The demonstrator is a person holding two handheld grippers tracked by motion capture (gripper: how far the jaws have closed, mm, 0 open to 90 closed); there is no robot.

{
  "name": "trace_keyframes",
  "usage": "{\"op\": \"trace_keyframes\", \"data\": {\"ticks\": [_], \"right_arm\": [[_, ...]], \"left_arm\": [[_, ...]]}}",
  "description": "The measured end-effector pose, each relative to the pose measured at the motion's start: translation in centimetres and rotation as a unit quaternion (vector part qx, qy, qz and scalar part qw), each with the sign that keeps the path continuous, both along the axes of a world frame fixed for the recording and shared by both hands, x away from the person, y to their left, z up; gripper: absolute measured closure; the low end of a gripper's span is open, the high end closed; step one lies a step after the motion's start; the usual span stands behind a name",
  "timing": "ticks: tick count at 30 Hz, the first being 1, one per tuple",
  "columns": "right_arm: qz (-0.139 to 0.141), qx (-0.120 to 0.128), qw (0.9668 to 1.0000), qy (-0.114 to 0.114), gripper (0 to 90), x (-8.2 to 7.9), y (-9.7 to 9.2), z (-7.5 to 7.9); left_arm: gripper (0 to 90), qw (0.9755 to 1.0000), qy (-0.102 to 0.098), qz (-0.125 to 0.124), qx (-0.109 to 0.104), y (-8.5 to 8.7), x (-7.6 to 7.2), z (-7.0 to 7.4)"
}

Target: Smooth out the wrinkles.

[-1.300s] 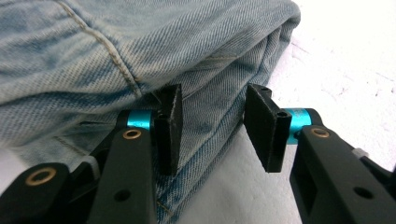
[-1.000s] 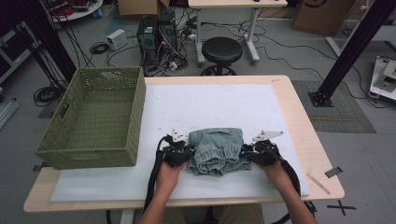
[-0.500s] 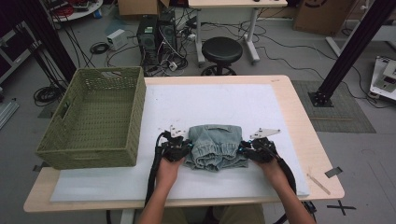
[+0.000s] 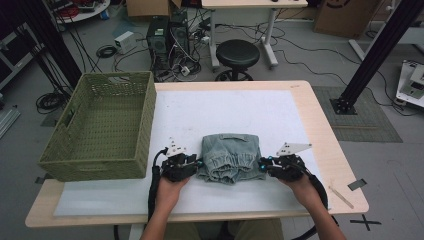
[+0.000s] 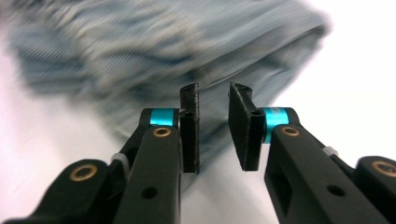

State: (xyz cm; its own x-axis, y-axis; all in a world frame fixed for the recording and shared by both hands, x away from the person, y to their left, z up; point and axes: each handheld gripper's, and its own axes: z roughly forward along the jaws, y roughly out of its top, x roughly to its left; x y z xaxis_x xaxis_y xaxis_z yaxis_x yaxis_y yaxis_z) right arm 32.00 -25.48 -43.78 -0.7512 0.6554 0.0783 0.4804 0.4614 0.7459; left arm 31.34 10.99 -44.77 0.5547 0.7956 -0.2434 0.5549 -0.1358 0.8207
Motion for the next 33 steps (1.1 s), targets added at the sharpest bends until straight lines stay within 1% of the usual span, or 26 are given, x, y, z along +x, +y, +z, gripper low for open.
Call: {"op": "trace_keyframes", "data": {"ticks": [3, 4, 5, 6, 8, 9, 10, 11, 12, 13, 14, 15, 16, 17, 18, 19, 21, 22, 23, 24, 25, 26, 28, 30, 31, 33], "right_arm": [[0.015, -0.023, 0.9996, 0.003, 80.4, -0.4, 0.1, -0.4], [0.014, -0.036, 0.9993, 0.003, 83.1, -0.4, 0.1, -0.3], [0.013, -0.043, 0.9990, 0.000, 85.3, -0.5, 0.1, -0.3], [0.013, -0.062, 0.9980, -0.002, 86.8, -0.5, 0.0, -0.2], [0.007, -0.087, 0.9962, 0.000, 86.1, -0.6, -0.1, 0.0], [0.001, -0.083, 0.9966, -0.002, 82.0, -0.5, -0.2, 0.0], [-0.008, -0.069, 0.9976, 0.001, 79.8, -0.5, -0.4, 0.0], [-0.016, -0.042, 0.9990, 0.004, 76.1, -0.4, -0.7, 0.1], [-0.021, -0.027, 0.9994, 0.004, 75.0, -0.4, -0.8, 0.2], [-0.023, -0.011, 0.9997, 0.002, 71.3, -0.4, -1.0, 0.3], [-0.032, 0.005, 0.9995, 0.003, 63.0, -0.3, -1.0, 0.3], [-0.039, 0.011, 0.9991, 0.008, 58.4, -0.2, -0.9, 0.3], [-0.044, 0.010, 0.9989, 0.013, 56.2, -0.1, -0.7, 0.1], [-0.047, -0.001, 0.9987, 0.017, 54.2, 0.0, -0.4, -0.2], [-0.052, -0.010, 0.9984, 0.020, 52.5, 0.1, 0.0, -0.6], [-0.053, -0.012, 0.9982, 0.024, 53.5, 0.1, 0.2, -0.8], [-0.053, -0.020, 0.9980, 0.027, 61.5, 0.3, 0.5, -0.9], [-0.051, -0.023, 0.9980, 0.028, 64.0, 0.3, 0.6, -0.9], [-0.050, -0.027, 0.9980, 0.027, 67.9, 0.3, 0.6, -0.9], [-0.048, -0.028, 0.9979, 0.032, 76.4, 0.4, 0.6, -0.8], [-0.040, -0.028, 0.9982, 0.034, 79.5, 0.4, 0.6, -0.7], [-0.038, -0.033, 0.9983, 0.031, 82.2, 0.3, 0.7, -0.7], [-0.034, -0.045, 0.9980, 0.027, 83.5, 0.3, 0.9, -0.5], [-0.032, -0.052, 0.9976, 0.030, 83.9, 0.5, 0.9, -0.3], [-0.032, -0.054, 0.9976, 0.031, 83.9, 0.5, 0.8, -0.2], [-0.031, -0.054, 0.9977, 0.027, 83.9, 0.6, 0.6, -0.2]], "left_arm": [[65.4, 1.0000, -0.002, -0.002, 0.000, 0.2, -0.2, 0.0], [65.4, 1.0000, -0.004, -0.002, -0.003, 0.3, -0.3, 0.1], [65.4, 1.0000, -0.004, -0.003, -0.006, 0.4, -0.4, 0.1], [65.4, 1.0000, -0.005, -0.004, -0.006, 0.4, -0.5, 0.2], [64.9, 0.9999, -0.006, -0.008, -0.006, 0.4, -0.6, 0.2], [64.6, 0.9999, -0.006, -0.009, -0.005, 0.4, -0.7, 0.1], [64.6, 0.9999, -0.006, -0.010, -0.005, 0.3, -0.7, 0.1], [64.6, 0.9999, -0.006, -0.010, -0.005, 0.3, -0.8, 0.0], [64.6, 0.9999, -0.004, -0.014, -0.004, 0.3, -0.8, 0.0], [64.6, 0.9999, -0.004, -0.015, -0.004, 0.2, -0.9, -0.1], [64.6, 0.9999, -0.003, -0.016, -0.004, 0.2, -0.9, -0.1], [64.6, 0.9998, -0.002, -0.021, -0.002, 0.2, -0.9, -0.2], [64.7, 0.9997, 0.000, -0.023, -0.004, 0.1, -0.9, -0.2], [64.7, 0.9995, 0.002, -0.030, -0.005, 0.0, -0.9, -0.3], [64.7, 0.9993, 0.005, -0.036, 0.001, -0.1, -0.9, -0.3], [64.7, 0.9991, 0.006, -0.040, 0.009, -0.4, -1.0, -0.3], [64.8, 0.9986, 0.009, -0.044, 0.028, -0.7, -1.1, -0.3], [64.9, 0.9983, 0.011, -0.046, 0.034, -0.9, -1.1, -0.4], [65.6, 0.9979, 0.011, -0.049, 0.042, -1.0, -1.1, -0.4], [65.9, 0.9975, 0.014, -0.049, 0.049, -1.1, -1.2, -0.4], [67.3, 0.9969, 0.013, -0.049, 0.059, -1.2, -1.2, -0.4], [67.9, 0.9968, 0.012, -0.048, 0.062, -1.2, -1.3, -0.4], [69.9, 0.9963, 0.011, -0.047, 0.072, -1.3, -1.4, -0.3], [71.8, 0.9958, 0.010, -0.044, 0.080, -1.4, -1.6, -0.3], [71.9, 0.9956, 0.011, -0.045, 0.082, -1.4, -1.8, -0.2], [71.9, 0.9957, 0.011, -0.051, 0.077, -1.5, -2.0, -0.2]]}}
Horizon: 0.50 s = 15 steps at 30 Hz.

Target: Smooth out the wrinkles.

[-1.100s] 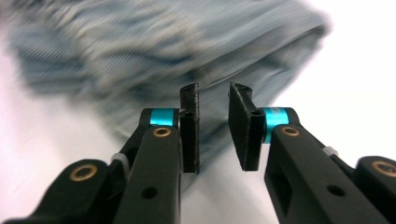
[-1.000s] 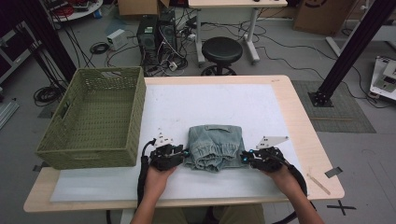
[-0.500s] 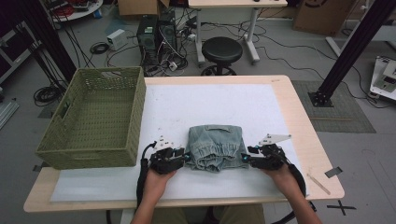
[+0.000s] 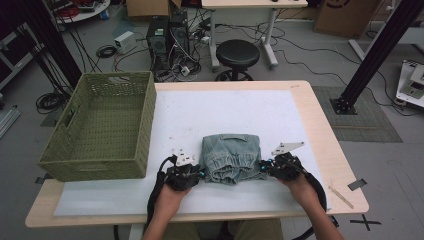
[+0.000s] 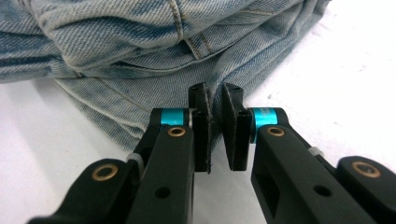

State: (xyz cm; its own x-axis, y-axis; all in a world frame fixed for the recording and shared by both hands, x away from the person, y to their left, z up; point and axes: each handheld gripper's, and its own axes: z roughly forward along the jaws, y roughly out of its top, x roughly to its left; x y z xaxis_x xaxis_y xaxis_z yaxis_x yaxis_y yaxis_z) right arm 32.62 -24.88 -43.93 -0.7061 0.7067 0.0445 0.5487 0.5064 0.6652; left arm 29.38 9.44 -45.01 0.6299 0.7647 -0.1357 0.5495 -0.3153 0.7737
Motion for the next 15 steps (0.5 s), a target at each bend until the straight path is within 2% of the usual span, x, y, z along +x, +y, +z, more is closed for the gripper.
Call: {"op": "trace_keyframes", "data": {"ticks": [3, 6, 7, 8, 10, 11, 12, 15], "right_arm": [[0.003, -0.003, 0.9999, -0.009, 82.5, 0.1, -0.2, -0.1], [-0.002, 0.011, 0.9999, -0.009, 73.5, 0.0, -0.5, -0.1], [-0.009, 0.016, 0.9997, -0.016, 66.6, 0.0, -0.7, 0.0], [-0.016, 0.022, 0.9993, -0.024, 64.1, 0.0, -0.9, 0.2], [-0.025, 0.046, 0.9978, -0.041, 54.7, -0.1, -1.3, 0.6], [-0.037, 0.081, 0.9938, -0.067, 51.4, -0.1, -1.7, 1.5], [-0.037, 0.081, 0.9938, -0.067, 51.4, -0.1, -1.7, 1.5], [-0.037, 0.112, 0.9888, -0.092, 48.1, -0.1, -1.6, 2.5]], "left_arm": [[71.5, 1.0000, 0.004, 0.000, -0.008, 0.0, 0.0, 0.0], [64.6, 0.9993, 0.003, 0.011, -0.036, 0.6, 0.2, 0.2], [61.4, 0.9987, -0.005, 0.017, -0.048, 0.8, 0.2, 0.3], [57.9, 0.9978, -0.013, 0.022, -0.061, 1.0, 0.3, 0.5], [53.5, 0.9953, -0.030, 0.027, -0.088, 1.4, 0.6, 0.9], [48.8, 0.9938, -0.040, 0.028, -0.100, 1.5, 0.8, 1.2], [48.8, 0.9918, -0.050, 0.031, -0.114, 1.5, 1.1, 1.5], [45.6, 0.9882, -0.079, 0.027, -0.128, 1.3, 2.1, 2.4]]}}
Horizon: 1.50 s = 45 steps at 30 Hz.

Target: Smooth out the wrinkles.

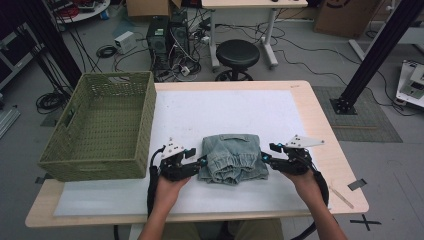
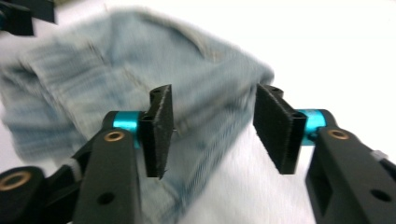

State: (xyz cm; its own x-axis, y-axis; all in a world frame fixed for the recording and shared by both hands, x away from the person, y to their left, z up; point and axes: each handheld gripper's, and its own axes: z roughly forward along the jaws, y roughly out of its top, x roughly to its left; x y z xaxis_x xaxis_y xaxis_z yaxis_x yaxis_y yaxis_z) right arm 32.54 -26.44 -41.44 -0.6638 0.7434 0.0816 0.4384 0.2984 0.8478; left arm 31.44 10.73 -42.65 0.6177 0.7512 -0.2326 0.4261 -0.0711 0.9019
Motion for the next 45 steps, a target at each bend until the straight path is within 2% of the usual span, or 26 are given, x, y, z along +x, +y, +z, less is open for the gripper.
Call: {"op": "trace_keyframes", "data": {"ticks": [3, 4, 7, 8, 12, 15, 17, 23, 26, 28, 31, 33, 35, 37, 38, 39, 42, 44, 45], "right_arm": [[0.005, 0.003, 0.9999, -0.009, 48.1, 0.4, 0.7, 0.6], [0.007, 0.004, 0.9999, -0.007, 48.2, 0.6, 1.1, 0.7], [0.014, -0.006, 0.9999, -0.006, 47.9, 1.3, 2.1, 0.9], [0.016, -0.007, 0.9998, -0.005, 47.2, 1.4, 2.4, 1.0], [0.016, -0.013, 0.9998, -0.004, 44.4, 1.8, 3.1, 1.0], [0.013, -0.015, 0.9998, -0.001, 43.6, 2.0, 3.0, 0.9], [0.008, -0.015, 0.9999, 0.001, 43.6, 2.0, 2.8, 0.8], [0.002, -0.016, 0.9998, 0.007, 43.6, 2.1, 2.2, 0.6], [0.000, -0.016, 0.9998, 0.011, 43.6, 2.1, 2.2, 0.5], [0.000, -0.019, 0.9997, 0.013, 43.6, 2.2, 2.3, 0.4], [0.000, -0.020, 0.9997, 0.017, 43.5, 2.3, 2.3, 0.4], [0.001, -0.018, 0.9997, 0.016, 43.1, 2.4, 2.4, 0.4], [0.003, -0.018, 0.9997, 0.016, 42.9, 2.4, 2.6, 0.5], [0.005, -0.017, 0.9997, 0.015, 42.6, 2.5, 2.8, 0.6], [0.006, -0.017, 0.9997, 0.015, 42.5, 2.5, 3.0, 0.7], [0.008, -0.017, 0.9997, 0.015, 42.5, 2.6, 3.1, 0.8], [0.019, -0.016, 0.9995, 0.016, 42.5, 2.7, 3.7, 0.8], [0.030, -0.017, 0.9992, 0.021, 42.7, 2.8, 4.3, 0.7], [0.035, -0.019, 0.9990, 0.021, 43.0, 2.8, 4.6, 0.6]], "left_arm": [[46.5, 0.9998, -0.019, -0.002, -0.009, -0.7, 1.3, 0.8], [47.2, 0.9996, -0.026, -0.002, -0.006, -1.0, 1.7, 1.1], [47.1, 0.9995, -0.027, -0.009, -0.014, -2.2, 3.1, 1.6], [47.1, 0.9994, -0.031, -0.010, -0.010, -2.6, 3.6, 1.7], [45.5, 0.9998, -0.018, -0.012, 0.000, -4.3, 5.2, 1.4], [51.9, 0.9995, -0.008, -0.018, 0.026, -5.1, 5.8, 0.6], [57.2, 0.9984, 0.010, -0.032, 0.046, -5.6, 5.9, 0.0], [69.0, 0.9934, 0.024, -0.054, 0.098, -5.7, 5.0, -0.8], [71.1, 0.9899, 0.024, -0.064, 0.124, -5.7, 4.3, -1.2], [73.2, 0.9891, 0.023, -0.066, 0.130, -5.8, 3.9, -1.3], [76.3, 0.9857, 0.022, -0.080, 0.146, -5.7, 3.3, -1.2], [76.9, 0.9863, 0.020, -0.081, 0.142, -5.5, 3.1, -1.0], [75.0, 0.9891, 0.017, -0.076, 0.125, -5.2, 3.1, -0.8], [64.7, 0.9944, 0.012, -0.061, 0.085, -4.7, 3.1, -0.4], [54.6, 0.9963, 0.009, -0.054, 0.067, -4.5, 3.2, -0.2], [49.5, 0.9976, 0.009, -0.051, 0.047, -4.3, 3.2, 0.0], [46.8, 0.9987, -0.013, -0.050, 0.003, -4.0, 3.2, 0.4], [46.3, 0.9977, -0.019, -0.064, -0.007, -4.3, 3.1, 0.4], [46.8, 0.9971, -0.019, -0.073, 0.001, -4.6, 3.1, 0.3]]}}
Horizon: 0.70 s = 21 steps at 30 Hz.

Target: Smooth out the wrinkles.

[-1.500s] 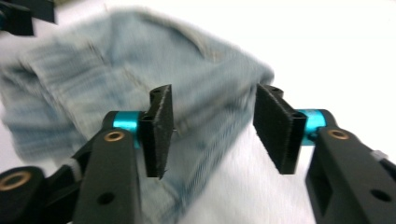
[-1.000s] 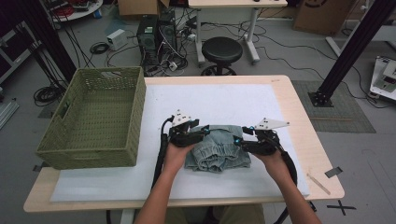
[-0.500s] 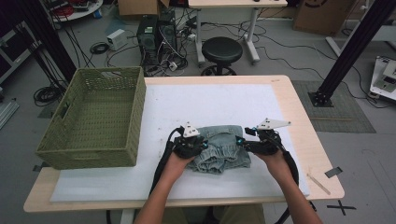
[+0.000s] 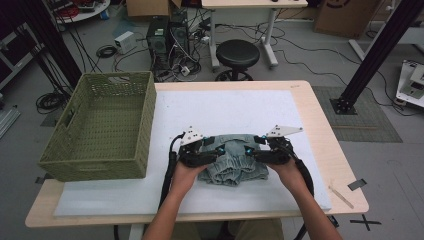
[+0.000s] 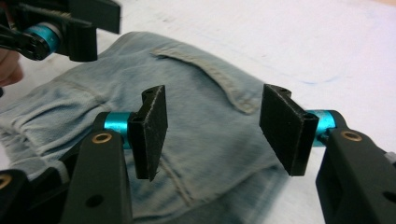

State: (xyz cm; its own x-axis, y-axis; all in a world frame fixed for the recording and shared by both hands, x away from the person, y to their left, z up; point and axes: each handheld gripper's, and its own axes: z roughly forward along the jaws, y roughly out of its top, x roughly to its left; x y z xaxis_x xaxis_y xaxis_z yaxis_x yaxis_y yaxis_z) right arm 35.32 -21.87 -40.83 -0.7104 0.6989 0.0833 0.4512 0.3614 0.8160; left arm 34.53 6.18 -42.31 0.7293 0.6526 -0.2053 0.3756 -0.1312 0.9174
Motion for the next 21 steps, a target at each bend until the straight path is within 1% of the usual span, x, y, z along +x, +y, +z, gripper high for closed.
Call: {"op": "trace_keyframes", "data": {"ticks": [1, 2, 4, 6, 8, 10, 12, 13, 15, 17, 20, 21], "right_arm": [[0.005, -0.006, 1.0000, 0.003, 43.1, 0.0, 0.3, -0.1], [0.012, -0.016, 0.9998, 0.006, 43.2, 0.0, 0.6, -0.4], [0.019, -0.031, 0.9992, 0.013, 43.7, 0.1, 1.1, -0.7], [0.025, -0.052, 0.9981, 0.023, 43.8, 0.3, 1.2, -1.2], [0.032, -0.062, 0.9971, 0.028, 43.9, 0.4, 0.9, -1.9], [0.035, -0.057, 0.9973, 0.031, 43.8, 0.4, 0.5, -2.5], [0.038, -0.056, 0.9975, 0.017, 44.0, 0.2, 0.2, -3.0], [0.038, -0.060, 0.9974, 0.014, 44.1, 0.1, 0.1, -3.0], [0.040, -0.071, 0.9967, 0.007, 44.2, -0.1, 0.1, -3.0], [0.045, -0.072, 0.9963, 0.009, 44.7, 0.0, 0.0, -3.1], [0.051, -0.081, 0.9954, 0.005, 44.9, -0.1, 0.0, -3.2], [0.052, -0.084, 0.9951, 0.006, 44.9, -0.1, -0.1, -3.2]], "left_arm": [[47.6, 0.9999, 0.006, -0.010, 0.009, -0.4, 0.0, -0.3], [47.6, 0.9997, 0.010, -0.014, 0.018, -0.6, 0.0, -0.5], [47.9, 0.9988, 0.018, -0.015, 0.043, -0.9, -0.1, -1.2], [47.9, 0.9986, 0.026, -0.009, 0.045, -0.9, -0.1, -1.6], [48.3, 0.9980, 0.028, -0.006, 0.057, -0.9, -0.3, -2.0], [48.4, 0.9976, 0.029, -0.003, 0.063, -0.9, -0.5, -2.2], [48.3, 0.9972, 0.034, -0.001, 0.067, -1.0, -0.7, -2.2], [48.4, 0.9969, 0.036, -0.002, 0.070, -1.0, -0.7, -2.2], [48.5, 0.9966, 0.045, 0.000, 0.070, -1.0, -0.7, -2.2], [48.9, 0.9961, 0.048, 0.002, 0.075, -1.1, -0.8, -2.2], [50.1, 0.9955, 0.050, 0.002, 0.081, -1.2, -0.9, -2.2], [50.3, 0.9950, 0.046, 0.001, 0.089, -1.3, -1.0, -2.2]]}}
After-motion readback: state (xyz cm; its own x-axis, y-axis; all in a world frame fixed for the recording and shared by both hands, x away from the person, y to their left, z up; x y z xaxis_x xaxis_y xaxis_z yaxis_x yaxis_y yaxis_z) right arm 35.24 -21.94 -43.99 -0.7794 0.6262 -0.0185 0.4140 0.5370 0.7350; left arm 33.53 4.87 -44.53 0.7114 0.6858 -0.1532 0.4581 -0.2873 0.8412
